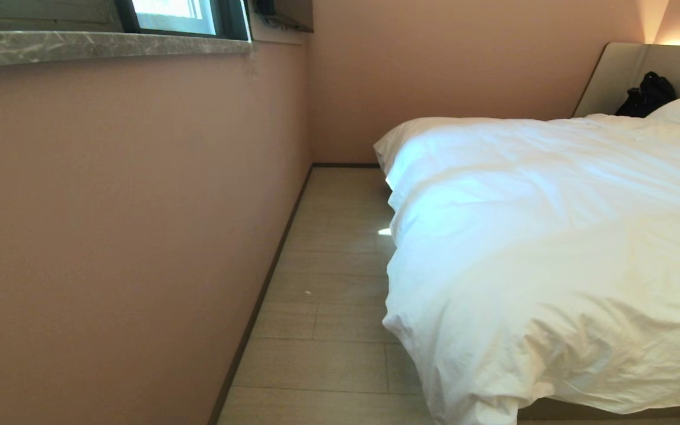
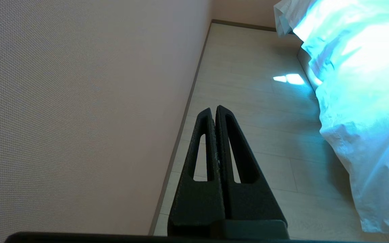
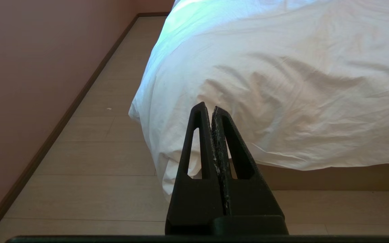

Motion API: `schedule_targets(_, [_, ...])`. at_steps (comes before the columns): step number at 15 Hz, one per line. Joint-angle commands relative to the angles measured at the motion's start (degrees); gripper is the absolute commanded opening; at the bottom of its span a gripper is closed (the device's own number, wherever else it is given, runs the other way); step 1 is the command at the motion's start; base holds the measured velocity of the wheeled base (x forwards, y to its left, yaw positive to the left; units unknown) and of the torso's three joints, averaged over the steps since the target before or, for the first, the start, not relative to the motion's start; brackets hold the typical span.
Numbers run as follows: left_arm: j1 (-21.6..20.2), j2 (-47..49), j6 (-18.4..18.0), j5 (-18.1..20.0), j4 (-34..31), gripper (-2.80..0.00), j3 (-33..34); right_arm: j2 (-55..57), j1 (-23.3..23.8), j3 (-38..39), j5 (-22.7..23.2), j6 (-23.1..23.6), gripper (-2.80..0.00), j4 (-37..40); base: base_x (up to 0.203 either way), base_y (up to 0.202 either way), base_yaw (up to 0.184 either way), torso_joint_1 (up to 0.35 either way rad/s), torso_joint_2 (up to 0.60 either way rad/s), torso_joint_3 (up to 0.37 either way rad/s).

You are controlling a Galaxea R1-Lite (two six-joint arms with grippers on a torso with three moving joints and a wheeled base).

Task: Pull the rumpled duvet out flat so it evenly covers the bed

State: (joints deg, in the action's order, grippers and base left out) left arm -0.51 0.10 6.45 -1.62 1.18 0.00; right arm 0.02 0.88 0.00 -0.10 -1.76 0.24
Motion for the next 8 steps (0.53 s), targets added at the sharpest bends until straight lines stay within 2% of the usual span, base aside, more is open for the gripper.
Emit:
schedule_targets(1, [0.0,0.0,0.1,0.0,0.0,-2.8,0.0,0.0,0.0,0.0,0.0,0.0,-2.8,0.0,0.0,0.0,0.0,0.0,0.0,0.0])
schedule_targets(8, [0.0,0.0,0.1,0.0,0.0,-2.8,0.0,0.0,0.0,0.0,-0.1,-0.1,-2.8,-0.1,0.0,0.0,0.0,0.0,0.0,0.0])
